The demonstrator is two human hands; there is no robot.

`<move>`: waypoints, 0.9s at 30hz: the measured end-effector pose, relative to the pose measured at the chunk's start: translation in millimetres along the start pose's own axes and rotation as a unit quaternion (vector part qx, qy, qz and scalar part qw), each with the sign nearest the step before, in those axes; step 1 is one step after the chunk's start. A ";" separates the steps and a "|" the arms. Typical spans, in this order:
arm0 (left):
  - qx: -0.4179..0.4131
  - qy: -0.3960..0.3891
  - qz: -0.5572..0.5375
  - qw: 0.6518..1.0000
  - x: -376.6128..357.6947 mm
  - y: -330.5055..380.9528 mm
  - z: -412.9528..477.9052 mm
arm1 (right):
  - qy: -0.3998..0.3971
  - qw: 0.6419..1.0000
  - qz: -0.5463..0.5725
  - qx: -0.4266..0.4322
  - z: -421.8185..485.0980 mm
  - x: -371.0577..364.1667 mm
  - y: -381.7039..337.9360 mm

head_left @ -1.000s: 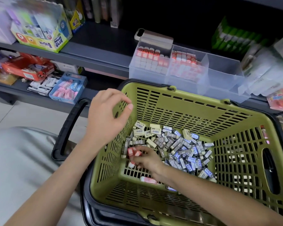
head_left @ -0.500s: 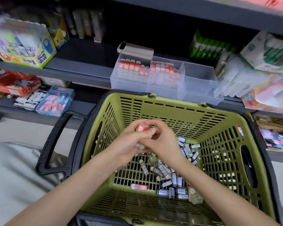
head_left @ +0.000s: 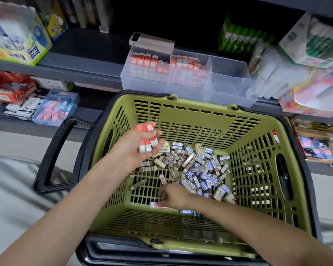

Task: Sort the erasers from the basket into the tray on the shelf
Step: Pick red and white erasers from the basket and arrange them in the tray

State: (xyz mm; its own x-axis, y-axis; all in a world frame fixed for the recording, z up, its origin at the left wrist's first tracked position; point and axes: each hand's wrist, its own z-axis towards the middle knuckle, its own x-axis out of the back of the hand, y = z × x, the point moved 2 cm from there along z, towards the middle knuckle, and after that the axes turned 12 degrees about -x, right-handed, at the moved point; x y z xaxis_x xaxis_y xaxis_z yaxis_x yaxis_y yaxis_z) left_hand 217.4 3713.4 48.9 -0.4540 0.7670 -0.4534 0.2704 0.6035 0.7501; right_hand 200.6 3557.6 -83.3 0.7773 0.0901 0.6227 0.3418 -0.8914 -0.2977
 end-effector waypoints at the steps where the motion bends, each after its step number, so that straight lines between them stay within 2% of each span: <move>1: 0.004 -0.003 0.004 1.000 0.7 -1.2 0.6 | 0.008 0.998 -0.059 0.006 5.3 -8.3 -1.3; 3: 0.011 0.000 0.000 1.000 2.1 -3.3 1.2 | 0.030 0.988 -0.148 0.016 12.7 -16.5 -4.2; 6: 0.022 0.008 0.003 1.000 2.2 -4.8 1.3 | 0.035 0.986 -0.162 0.030 16.4 -17.1 -6.1; 8: 0.025 0.010 0.015 1.000 2.3 -5.6 1.1 | 0.026 0.996 -0.086 0.024 14.9 -11.7 -1.8; 10: 0.019 0.010 0.041 0.999 3.7 -7.2 1.3 | -0.010 0.995 0.095 0.001 8.7 4.2 4.7; 12: 0.006 0.001 0.070 0.998 4.7 -7.9 1.0 | -0.020 0.959 0.283 -0.014 -2.7 33.2 10.8; 15: -0.026 -0.013 0.081 0.996 2.2 -3.8 1.7 | 0.017 0.875 0.484 -0.001 -24.5 88.1 15.3; 17: -0.049 -0.025 0.074 0.996 -1.5 2.9 3.4 | 0.065 0.808 0.583 0.051 -41.8 125.2 12.1; 19: -0.088 -0.042 0.059 0.994 -7.6 13.0 6.2 | 0.128 0.759 0.630 0.103 -58.9 159.0 7.7; 23: -0.184 -0.052 0.042 0.981 -23.4 41.9 15.7 | 0.268 0.736 0.612 0.110 -81.4 213.3 -3.6; 27: -0.265 -0.007 0.017 0.964 -29.9 76.0 33.2 | 0.355 0.732 0.575 0.092 -74.5 255.6 -22.7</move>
State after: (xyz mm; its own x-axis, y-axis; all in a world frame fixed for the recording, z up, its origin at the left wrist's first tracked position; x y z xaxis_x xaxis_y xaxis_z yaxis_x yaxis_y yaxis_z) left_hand 279.8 3743.6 103.5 -0.4395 0.7900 -0.4275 -0.1880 0.3844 0.9038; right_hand 352.2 3567.8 136.6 0.1597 -0.9836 0.0836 -0.2052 -0.1159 -0.9718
